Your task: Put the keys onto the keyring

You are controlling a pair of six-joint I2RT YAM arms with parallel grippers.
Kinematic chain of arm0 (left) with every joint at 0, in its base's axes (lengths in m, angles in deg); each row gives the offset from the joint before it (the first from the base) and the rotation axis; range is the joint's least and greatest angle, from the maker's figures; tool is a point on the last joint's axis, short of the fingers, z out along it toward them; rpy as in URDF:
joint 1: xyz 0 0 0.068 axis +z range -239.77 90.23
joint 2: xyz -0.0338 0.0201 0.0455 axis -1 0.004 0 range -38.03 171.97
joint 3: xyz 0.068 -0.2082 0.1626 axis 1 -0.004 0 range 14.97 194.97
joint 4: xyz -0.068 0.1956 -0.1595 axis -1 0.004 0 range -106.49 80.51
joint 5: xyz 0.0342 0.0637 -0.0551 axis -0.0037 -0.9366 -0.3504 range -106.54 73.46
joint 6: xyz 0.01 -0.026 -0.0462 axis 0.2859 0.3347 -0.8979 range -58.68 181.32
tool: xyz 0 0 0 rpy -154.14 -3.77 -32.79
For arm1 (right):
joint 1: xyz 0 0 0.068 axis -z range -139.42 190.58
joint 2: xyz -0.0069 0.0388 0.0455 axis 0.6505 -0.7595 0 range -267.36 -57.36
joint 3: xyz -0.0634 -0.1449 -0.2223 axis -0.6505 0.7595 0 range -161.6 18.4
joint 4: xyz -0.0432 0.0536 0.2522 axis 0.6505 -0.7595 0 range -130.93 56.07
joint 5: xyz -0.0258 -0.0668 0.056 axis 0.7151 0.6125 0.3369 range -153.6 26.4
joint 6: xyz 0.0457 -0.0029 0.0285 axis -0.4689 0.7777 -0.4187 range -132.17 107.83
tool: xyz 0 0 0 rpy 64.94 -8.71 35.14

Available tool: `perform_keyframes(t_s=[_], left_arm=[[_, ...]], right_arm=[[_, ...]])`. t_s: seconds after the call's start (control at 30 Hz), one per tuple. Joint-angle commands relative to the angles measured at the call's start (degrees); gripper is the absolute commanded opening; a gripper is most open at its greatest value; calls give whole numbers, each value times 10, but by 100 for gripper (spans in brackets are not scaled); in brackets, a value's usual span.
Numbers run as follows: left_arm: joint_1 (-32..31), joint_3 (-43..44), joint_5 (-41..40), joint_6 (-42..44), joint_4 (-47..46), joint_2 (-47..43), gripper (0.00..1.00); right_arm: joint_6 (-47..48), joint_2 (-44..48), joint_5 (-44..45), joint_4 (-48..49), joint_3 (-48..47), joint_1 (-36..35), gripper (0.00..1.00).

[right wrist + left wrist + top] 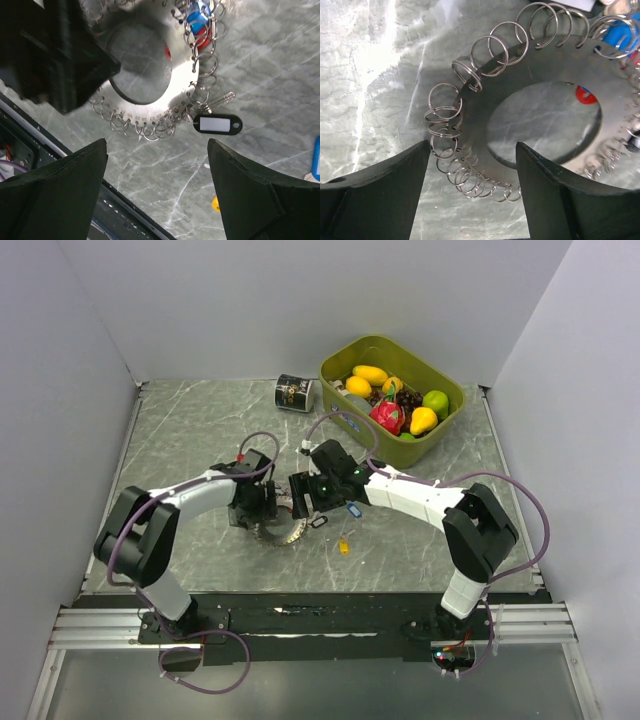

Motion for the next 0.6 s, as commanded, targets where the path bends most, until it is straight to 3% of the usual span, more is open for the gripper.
perform_keyframes(t_s=[0.0, 0.57], left_arm=[[-24, 38, -80, -15, 45, 37, 76], [-58, 134, -177, 82, 111, 148, 60]], right_arm=[[7, -10, 23, -15, -29, 3, 88], [28, 72, 24, 15, 66, 53, 89]])
